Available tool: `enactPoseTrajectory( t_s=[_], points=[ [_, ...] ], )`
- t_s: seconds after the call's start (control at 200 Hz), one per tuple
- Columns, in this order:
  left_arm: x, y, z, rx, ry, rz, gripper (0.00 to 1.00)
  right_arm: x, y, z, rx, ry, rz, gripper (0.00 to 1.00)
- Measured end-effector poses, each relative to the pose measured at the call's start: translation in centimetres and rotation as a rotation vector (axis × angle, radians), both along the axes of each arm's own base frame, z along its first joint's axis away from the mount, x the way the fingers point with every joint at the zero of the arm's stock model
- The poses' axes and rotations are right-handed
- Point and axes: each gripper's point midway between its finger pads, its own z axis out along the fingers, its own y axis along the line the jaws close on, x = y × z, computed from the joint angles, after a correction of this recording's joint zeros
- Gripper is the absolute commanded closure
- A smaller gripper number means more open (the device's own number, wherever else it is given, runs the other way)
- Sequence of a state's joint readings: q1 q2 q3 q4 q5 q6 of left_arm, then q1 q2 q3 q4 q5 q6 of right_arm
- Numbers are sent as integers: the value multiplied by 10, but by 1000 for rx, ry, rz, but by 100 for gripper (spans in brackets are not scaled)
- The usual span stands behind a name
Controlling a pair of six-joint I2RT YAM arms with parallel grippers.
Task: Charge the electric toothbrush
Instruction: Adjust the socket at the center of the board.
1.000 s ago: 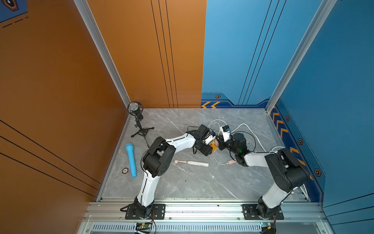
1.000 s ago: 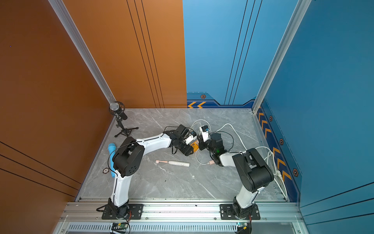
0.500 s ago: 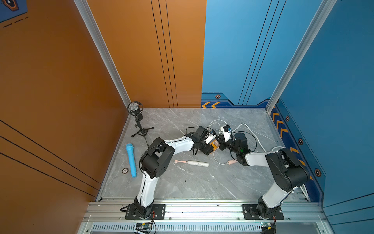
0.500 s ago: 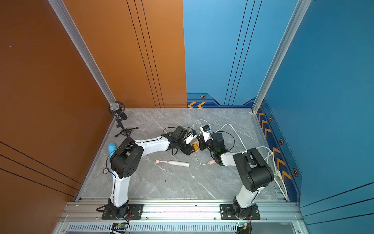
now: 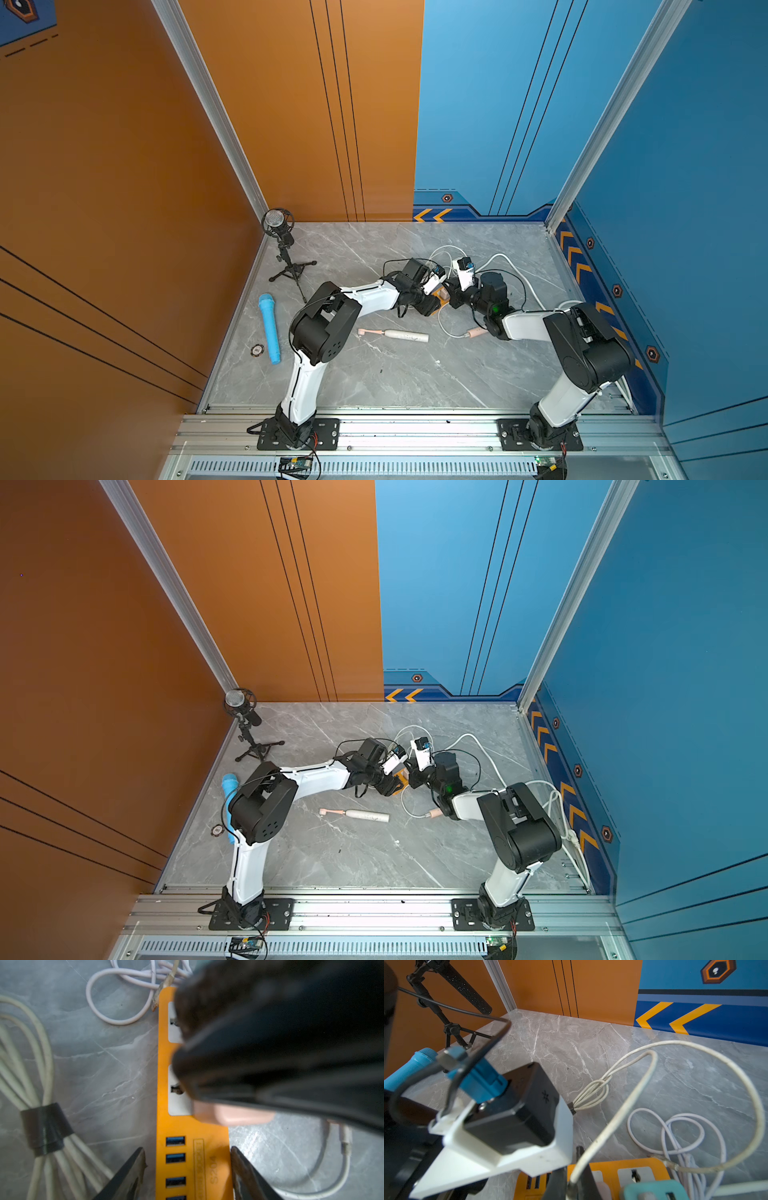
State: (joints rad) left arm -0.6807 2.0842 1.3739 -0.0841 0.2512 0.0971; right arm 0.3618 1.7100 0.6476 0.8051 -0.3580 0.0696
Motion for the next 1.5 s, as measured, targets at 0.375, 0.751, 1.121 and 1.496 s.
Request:
enactPoseTrajectory(
  t_s=[0.375, 0.751, 1.121, 1.496],
  points=[
    [1, 2, -2, 0, -14, 4, 65, 1, 3, -2, -40, -23, -19, 100],
    [-13, 32, -3, 20, 6, 61, 73, -14, 35, -4, -105, -73, 23, 100],
    [-16, 52, -3, 3, 4, 98, 73, -20, 55, -9, -92, -116, 21, 100],
    [-23, 59, -2, 9, 7, 104, 72, -28, 61, -15, -85, -110, -24, 100]
  ],
)
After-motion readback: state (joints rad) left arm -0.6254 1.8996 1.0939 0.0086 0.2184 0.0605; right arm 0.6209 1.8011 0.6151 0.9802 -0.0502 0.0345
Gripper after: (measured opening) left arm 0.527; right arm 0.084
